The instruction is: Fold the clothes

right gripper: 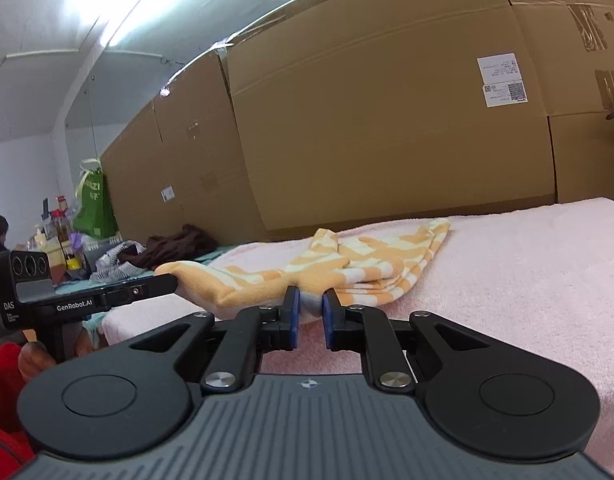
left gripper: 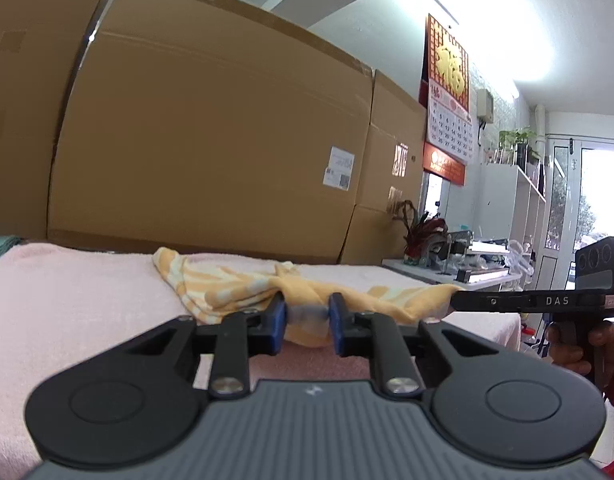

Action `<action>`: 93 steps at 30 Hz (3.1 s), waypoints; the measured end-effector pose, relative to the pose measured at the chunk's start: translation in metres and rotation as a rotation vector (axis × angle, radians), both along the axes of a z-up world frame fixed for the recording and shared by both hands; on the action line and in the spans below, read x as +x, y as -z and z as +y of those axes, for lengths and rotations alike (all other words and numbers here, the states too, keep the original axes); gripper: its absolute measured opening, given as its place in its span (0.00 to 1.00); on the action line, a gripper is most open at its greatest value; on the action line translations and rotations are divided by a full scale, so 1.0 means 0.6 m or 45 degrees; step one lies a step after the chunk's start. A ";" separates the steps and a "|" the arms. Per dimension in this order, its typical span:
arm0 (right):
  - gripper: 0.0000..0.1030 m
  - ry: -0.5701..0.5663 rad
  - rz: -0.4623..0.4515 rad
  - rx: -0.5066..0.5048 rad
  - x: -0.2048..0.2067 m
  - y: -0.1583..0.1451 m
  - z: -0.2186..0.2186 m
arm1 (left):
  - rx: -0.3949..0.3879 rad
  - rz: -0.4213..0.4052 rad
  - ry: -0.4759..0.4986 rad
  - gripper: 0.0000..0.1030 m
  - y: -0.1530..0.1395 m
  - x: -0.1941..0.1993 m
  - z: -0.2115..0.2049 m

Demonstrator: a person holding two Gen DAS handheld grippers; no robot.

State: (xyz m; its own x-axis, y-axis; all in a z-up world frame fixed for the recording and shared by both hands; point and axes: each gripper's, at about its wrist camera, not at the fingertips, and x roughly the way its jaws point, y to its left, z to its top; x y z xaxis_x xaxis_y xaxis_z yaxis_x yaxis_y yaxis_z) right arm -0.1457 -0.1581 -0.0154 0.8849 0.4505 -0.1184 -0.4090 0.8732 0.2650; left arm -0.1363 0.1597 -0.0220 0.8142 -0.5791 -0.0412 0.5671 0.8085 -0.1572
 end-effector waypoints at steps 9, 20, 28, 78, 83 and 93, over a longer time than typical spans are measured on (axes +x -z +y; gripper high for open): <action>0.13 -0.007 0.041 0.084 0.010 0.007 -0.009 | -0.029 0.105 -0.018 0.10 0.025 0.022 0.005; 0.14 0.002 0.121 0.026 0.006 0.024 -0.012 | 0.034 0.261 0.059 0.41 0.072 0.014 -0.001; 0.13 -0.033 0.139 0.086 0.007 0.018 -0.029 | -0.176 0.349 0.151 0.09 0.052 0.042 0.021; 0.24 0.222 0.482 0.557 0.300 0.018 -0.124 | -0.307 0.608 -0.113 0.26 0.025 0.375 -0.002; 0.15 0.152 0.392 0.489 0.287 0.005 -0.110 | -0.386 0.516 -0.193 0.08 0.022 0.351 0.019; 0.21 0.345 0.536 0.508 0.329 0.012 -0.119 | -0.392 0.676 -0.317 0.20 0.033 0.373 0.026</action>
